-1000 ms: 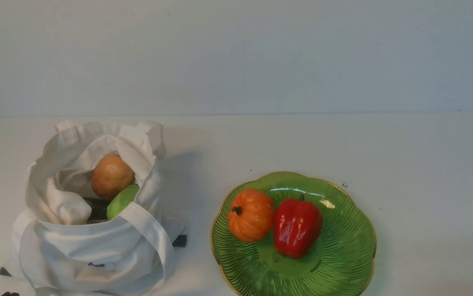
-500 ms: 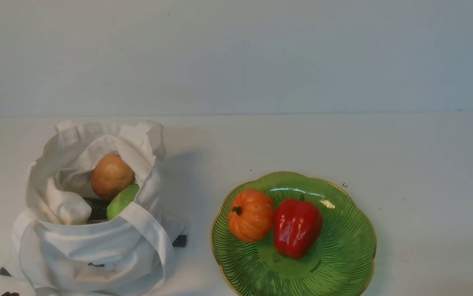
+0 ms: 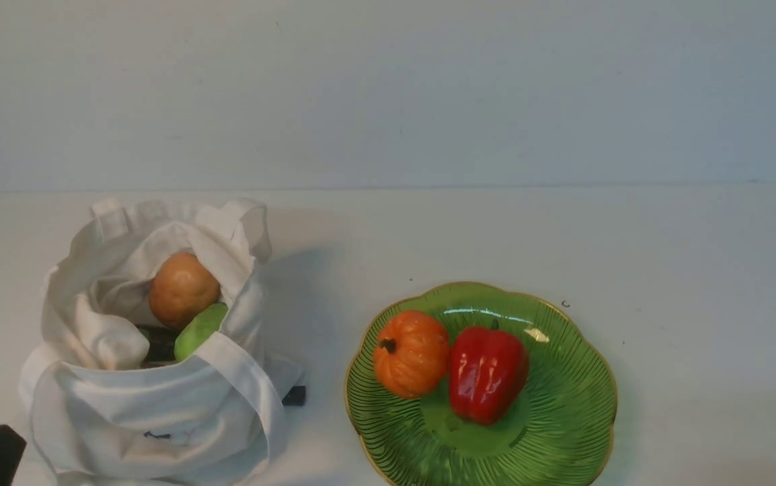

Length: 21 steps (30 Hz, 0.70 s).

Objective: Take vegetables from cloth bag on white table place on plate.
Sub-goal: 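Reach into the cloth bag and grasp the potato inside with the left gripper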

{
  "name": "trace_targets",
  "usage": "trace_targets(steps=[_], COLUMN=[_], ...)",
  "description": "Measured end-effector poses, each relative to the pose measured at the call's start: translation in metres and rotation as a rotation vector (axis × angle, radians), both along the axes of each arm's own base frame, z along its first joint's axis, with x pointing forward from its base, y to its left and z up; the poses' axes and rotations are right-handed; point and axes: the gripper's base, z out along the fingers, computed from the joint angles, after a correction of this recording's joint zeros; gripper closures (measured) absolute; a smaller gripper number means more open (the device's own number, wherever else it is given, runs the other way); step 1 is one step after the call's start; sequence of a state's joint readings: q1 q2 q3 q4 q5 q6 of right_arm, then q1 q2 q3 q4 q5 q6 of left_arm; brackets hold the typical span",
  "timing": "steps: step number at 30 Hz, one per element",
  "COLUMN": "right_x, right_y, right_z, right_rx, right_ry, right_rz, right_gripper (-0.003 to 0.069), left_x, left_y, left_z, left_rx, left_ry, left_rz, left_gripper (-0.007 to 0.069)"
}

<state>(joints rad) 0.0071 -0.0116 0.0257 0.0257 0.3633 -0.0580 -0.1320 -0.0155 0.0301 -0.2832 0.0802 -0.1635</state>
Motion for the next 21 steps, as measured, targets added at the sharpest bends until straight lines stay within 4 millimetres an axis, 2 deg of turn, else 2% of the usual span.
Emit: trace_targets(steps=[4,7,9,11,12,13,14,15,17,20,21], right_x=[0.000,0.000,0.000,0.000,0.000,0.000,0.000,0.000,0.000,0.000,0.000], right_y=[0.000,0.000,0.000,0.000,0.000,0.000,0.000,0.000,0.000,0.000,0.000], right_z=[0.000,0.000,0.000,0.000,0.000,0.000,0.000,0.000,0.000,0.000,0.000], right_rx=[0.000,0.000,0.000,0.000,0.000,0.000,0.000,0.000,0.000,0.000,0.000], right_ry=[0.000,0.000,0.000,0.000,0.000,0.000,0.000,0.000,0.000,0.000,0.000], right_rz=[0.000,0.000,0.000,0.000,0.000,0.000,0.000,0.000,0.000,0.000,0.000], right_gripper=[0.0673,0.0673,0.0673,0.0673,0.0673,0.0673,0.0673,0.0673,0.0673,0.0673,0.0673], left_x=[-0.001,-0.007,-0.016,-0.019,-0.017,-0.015,-0.006,-0.005,0.021,0.054,0.059], left_y=[0.006,0.012,0.013,0.011,0.008,0.006,0.003,0.002,-0.003,-0.009,-0.010], left_z=[0.020,0.043,0.081,0.109,0.131,0.140,0.156,0.158,0.178,0.187,0.187], left_rx=[-0.081,-0.127,-0.119,-0.081,-0.029,-0.003,0.052,0.059,0.145,0.258,0.269], left_ry=[-0.208,-0.392,-0.515,-0.529,-0.480,-0.443,-0.330,-0.312,-0.048,0.234,0.271], left_rz=[0.062,0.104,0.107,0.091,0.069,0.059,0.036,0.033,-0.007,-0.055,-0.062], left_gripper=[0.0629,0.0629,0.0629,0.0629,0.0629,0.0629,0.0629,0.0629,0.0629,0.0629,0.0629])
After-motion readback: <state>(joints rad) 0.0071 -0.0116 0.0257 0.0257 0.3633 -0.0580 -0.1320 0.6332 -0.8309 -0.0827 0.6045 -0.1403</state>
